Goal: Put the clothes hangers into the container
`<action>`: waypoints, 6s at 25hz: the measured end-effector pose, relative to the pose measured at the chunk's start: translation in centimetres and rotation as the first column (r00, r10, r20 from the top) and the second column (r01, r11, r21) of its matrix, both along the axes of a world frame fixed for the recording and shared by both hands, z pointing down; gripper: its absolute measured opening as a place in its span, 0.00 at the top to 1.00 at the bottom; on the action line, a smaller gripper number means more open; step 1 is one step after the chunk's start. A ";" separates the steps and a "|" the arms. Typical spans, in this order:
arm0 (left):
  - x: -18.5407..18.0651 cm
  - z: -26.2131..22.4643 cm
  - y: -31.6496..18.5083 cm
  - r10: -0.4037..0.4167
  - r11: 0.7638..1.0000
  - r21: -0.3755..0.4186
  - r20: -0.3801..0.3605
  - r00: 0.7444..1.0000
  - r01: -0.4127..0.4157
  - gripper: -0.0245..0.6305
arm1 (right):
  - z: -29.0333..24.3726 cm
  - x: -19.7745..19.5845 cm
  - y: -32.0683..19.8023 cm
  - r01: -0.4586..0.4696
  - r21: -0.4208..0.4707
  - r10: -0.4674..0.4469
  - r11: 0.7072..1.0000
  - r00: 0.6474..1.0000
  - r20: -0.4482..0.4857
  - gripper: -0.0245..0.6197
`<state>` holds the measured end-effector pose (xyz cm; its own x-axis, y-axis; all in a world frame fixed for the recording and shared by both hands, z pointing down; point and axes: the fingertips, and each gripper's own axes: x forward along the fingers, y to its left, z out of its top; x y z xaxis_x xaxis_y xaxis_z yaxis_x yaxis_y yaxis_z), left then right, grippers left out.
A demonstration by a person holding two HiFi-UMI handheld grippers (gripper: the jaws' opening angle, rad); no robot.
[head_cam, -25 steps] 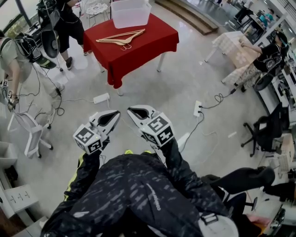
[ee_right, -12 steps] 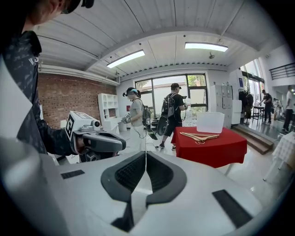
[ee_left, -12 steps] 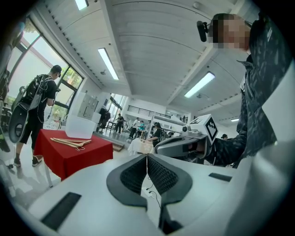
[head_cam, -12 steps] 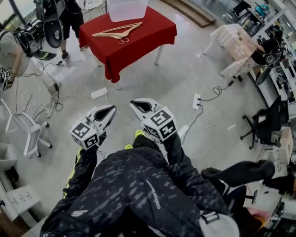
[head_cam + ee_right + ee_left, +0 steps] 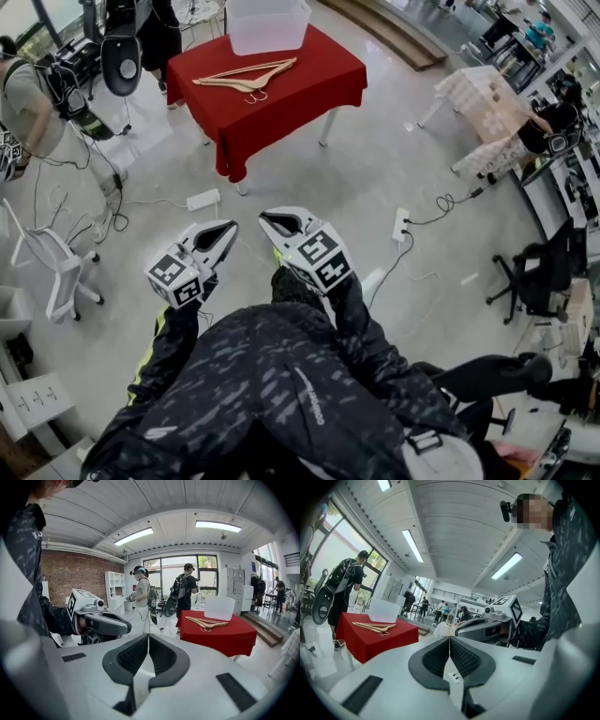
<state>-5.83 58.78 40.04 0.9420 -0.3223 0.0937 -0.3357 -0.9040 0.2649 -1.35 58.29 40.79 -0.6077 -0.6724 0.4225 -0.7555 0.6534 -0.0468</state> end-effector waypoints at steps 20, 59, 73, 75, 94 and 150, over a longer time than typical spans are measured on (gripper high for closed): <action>11.7 -0.7 -17.3 -0.135 0.990 0.045 0.042 0.990 0.134 0.94 | 0.1 11.1 -18.6 0.107 -0.001 -0.107 0.994 0.994 0.037 0.93; 18.4 4.4 -42.0 -0.201 0.979 -0.020 0.060 0.978 0.202 0.94 | 6.4 16.6 -44.8 0.204 -0.071 -0.212 0.976 0.969 -0.126 0.93; 13.7 8.8 -58.2 -0.198 0.974 -0.091 0.091 0.976 0.207 0.94 | 12.4 12.4 -60.5 0.234 -0.211 -0.277 0.949 0.938 -0.208 0.90; 13.0 9.1 -60.2 -0.198 0.974 -0.095 0.085 0.977 0.205 0.94 | 13.5 11.6 -62.4 0.246 -0.228 -0.297 0.942 0.927 -0.228 0.84; 10.0 15.5 -65.9 -0.185 0.961 -0.191 0.098 0.978 0.201 0.94 | 24.0 8.7 -69.4 0.280 -0.407 -0.438 0.869 0.818 -0.372 0.63; 8.5 16.4 -66.3 -0.191 0.957 -0.212 0.063 0.980 0.200 0.94 | 22.1 11.3 -72.0 0.233 -0.213 -0.315 0.949 0.633 -0.707 0.62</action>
